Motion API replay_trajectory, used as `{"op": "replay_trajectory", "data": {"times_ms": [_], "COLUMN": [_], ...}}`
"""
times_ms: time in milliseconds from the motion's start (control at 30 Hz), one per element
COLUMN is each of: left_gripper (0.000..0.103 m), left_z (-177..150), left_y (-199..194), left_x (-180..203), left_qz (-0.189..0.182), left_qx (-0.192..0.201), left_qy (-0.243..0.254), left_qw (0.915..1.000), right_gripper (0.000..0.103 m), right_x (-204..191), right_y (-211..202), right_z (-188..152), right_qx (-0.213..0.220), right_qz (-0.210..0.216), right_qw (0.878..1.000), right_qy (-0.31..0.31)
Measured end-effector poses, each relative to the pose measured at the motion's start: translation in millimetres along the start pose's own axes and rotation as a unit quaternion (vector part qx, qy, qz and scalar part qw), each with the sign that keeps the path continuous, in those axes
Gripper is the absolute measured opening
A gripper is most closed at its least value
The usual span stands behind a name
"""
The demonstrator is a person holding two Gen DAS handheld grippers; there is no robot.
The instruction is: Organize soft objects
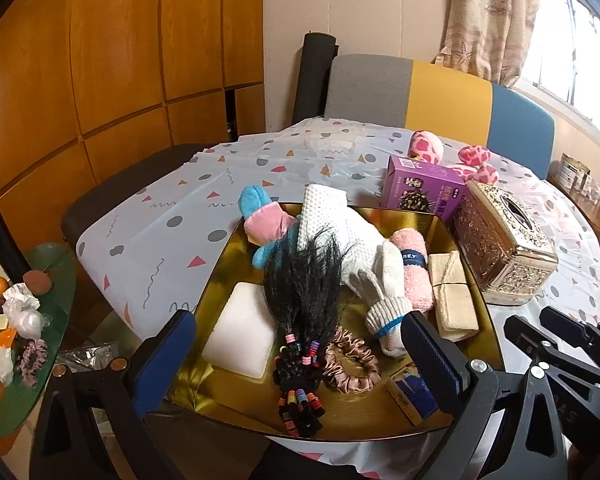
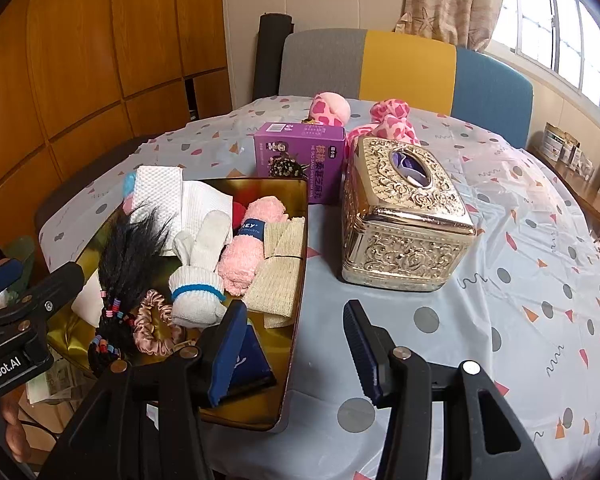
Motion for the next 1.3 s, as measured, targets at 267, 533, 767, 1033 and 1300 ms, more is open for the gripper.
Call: {"op": "replay_trajectory", "data": {"times_ms": [267, 533, 767, 1033, 1300], "left_gripper": [0.103, 0.103, 0.103, 0.103, 0.102], "left_z": [-0.7, -2.2, -2.9, -5.7, -7.4], "left_y": [-0.8, 2.0, 3.9, 8.6, 11.0], "left_x": [1.5, 4.9, 9.9, 13.4, 13.6], "left_qz": [-0.002, -0.004, -0.005, -0.005, -0.008], "left_qx": [0.002, -0.003, -0.006, -0.015, -0.017], "left_qy": [0.002, 0.008, 0.015, 0.020, 0.020], "left_qw": [1.0000, 1.0000, 0.9999, 0.9997, 0.9996], "right_gripper": [0.051, 0.051, 0.051, 0.051, 0.051], "right_x": [1.6, 5.8, 10.0, 13.9, 22.4], "right_y": [-1.3, 0.4, 3.8, 8.5, 11.6], "right_z": [-0.1, -0.2, -1.4, -4.3, -5.6], "right_qx": [0.002, 0.002, -0.001, -0.007, -0.009], "right_qz": [-0.001, -0.003, -0.003, -0.002, -0.005], "right_qw": [1.000, 1.000, 1.000, 1.000, 0.999], "right_qy": [0.002, 0.008, 0.015, 0.021, 0.032]}}
Point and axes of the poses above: each gripper's, at about its wrist camera, not at the fingertips, and y roughly the way its jaws point, x to its right, z to its top, the point moved 8 cm from there along y, roughly the way its jaws point, and after that the axes turned 14 degrees about -z, right-handed, at the moved point
